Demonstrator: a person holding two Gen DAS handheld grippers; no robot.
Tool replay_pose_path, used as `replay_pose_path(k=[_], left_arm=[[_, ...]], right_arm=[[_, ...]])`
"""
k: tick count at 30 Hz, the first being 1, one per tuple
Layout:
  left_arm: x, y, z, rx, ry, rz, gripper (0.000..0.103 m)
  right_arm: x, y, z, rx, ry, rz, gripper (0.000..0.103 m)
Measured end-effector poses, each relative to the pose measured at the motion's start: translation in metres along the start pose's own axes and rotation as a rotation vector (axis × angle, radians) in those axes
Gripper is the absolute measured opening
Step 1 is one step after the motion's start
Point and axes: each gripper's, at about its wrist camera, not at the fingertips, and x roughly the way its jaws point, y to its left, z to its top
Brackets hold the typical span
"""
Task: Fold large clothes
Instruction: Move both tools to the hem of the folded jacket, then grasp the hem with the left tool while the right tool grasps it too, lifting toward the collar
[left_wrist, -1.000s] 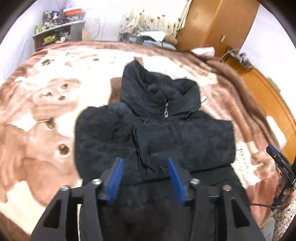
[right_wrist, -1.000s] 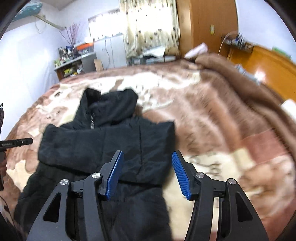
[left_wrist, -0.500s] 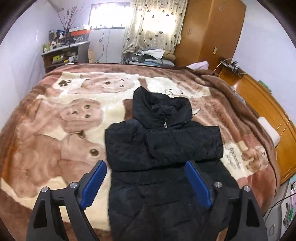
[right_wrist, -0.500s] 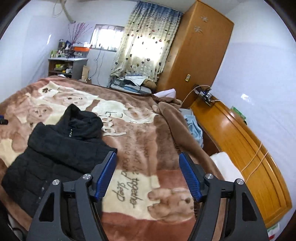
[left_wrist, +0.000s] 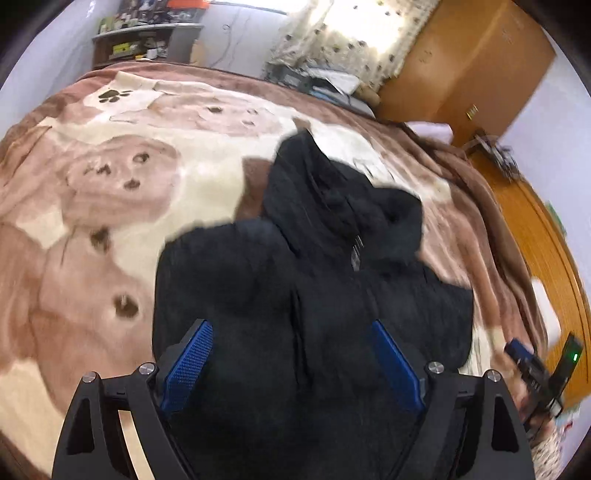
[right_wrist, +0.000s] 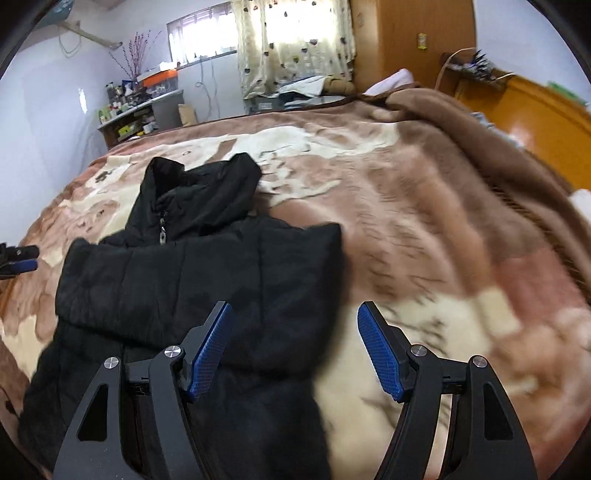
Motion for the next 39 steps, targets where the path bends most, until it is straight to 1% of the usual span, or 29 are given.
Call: replay_pose_path(k=[3,5,6,7,9,12,14,15,18,21,22,23,25,26,27,28,29,31,33,34,36,39], left_arm=[[0.023,0.012,0.034,-0.043,-0.012,-0.004,0.087],[0.041,0.02,0.054,-0.075,-0.007,-0.006,0.087],[0.048,0.022,0.062,-0.085,-0.011,0.006,0.087],[0.06,0.023,0.072,-0.079,-0.012,0.018,0.087],[0.08,0.025,0.086,-0.084,-0.003,0.016,0.087],[0.113,0.025,0.103,-0.082,0.033,0.006,0.087],[0.132,0.024,0.111,-0.08,0.053,0.007,0.087],[0.142,0.026,0.115,-0.1,0.054,0.001,0.087],[0.166,0.034,0.125,-0.165,0.072,-0.01,0.087],[0.191,0.035,0.135,-0.186,0.091,-0.009,0.087],[0.197,0.036,0.137,-0.197,0.091,-0.002,0.087],[0.202,0.037,0.138,-0.219,0.082,-0.014,0.087],[0.211,0.036,0.143,-0.224,0.079,-0.028,0.087],[0.215,0.035,0.145,-0.224,0.072,-0.024,0.087],[0.218,0.033,0.146,-0.213,0.07,-0.014,0.086],[0.22,0.032,0.147,-0.215,0.071,-0.013,0.08],[0.222,0.032,0.147,-0.225,0.068,-0.029,0.073],[0.226,0.026,0.147,-0.209,0.088,-0.011,0.031],[0.225,0.018,0.146,-0.169,0.086,0.004,0.012],[0.22,0.015,0.144,-0.157,0.07,0.005,0.005],[0.209,0.007,0.143,-0.137,0.044,-0.009,0.003],[0.186,0.002,0.141,-0.136,-0.008,-0.037,0.002]], right_arm=[[0.028,0.005,0.024,0.018,-0.006,0.056,0.07],[0.047,0.011,0.043,0.014,-0.004,0.069,0.07],[0.056,0.015,0.053,0.011,-0.01,0.07,0.07],[0.064,0.017,0.061,0.015,-0.014,0.08,0.07],[0.086,0.02,0.08,0.035,0.003,0.116,0.07],[0.116,0.027,0.101,0.047,0.003,0.109,0.07],[0.137,0.028,0.113,0.067,0.019,0.115,0.07],[0.148,0.03,0.12,0.077,0.027,0.11,0.07],[0.174,0.034,0.136,0.106,0.026,0.14,0.07],[0.194,0.04,0.148,0.126,0.028,0.173,0.07],[0.2,0.042,0.151,0.13,0.033,0.176,0.07],[0.208,0.045,0.153,0.128,0.043,0.174,0.07],[0.217,0.049,0.157,0.122,0.048,0.172,0.07],[0.221,0.05,0.157,0.119,0.049,0.159,0.068],[0.224,0.052,0.156,0.115,0.052,0.147,0.056],[0.226,0.054,0.155,0.11,0.058,0.139,0.039],[0.227,0.055,0.155,0.105,0.058,0.14,0.032],[0.225,0.059,0.152,0.079,0.044,0.127,0.021],[0.221,0.065,0.152,0.04,0.031,0.12,0.013],[0.217,0.068,0.151,0.03,0.023,0.115,0.009],[0.207,0.07,0.149,0.012,0.0,0.114,0.006],[0.188,0.075,0.145,-0.039,-0.049,0.095,0.005]])
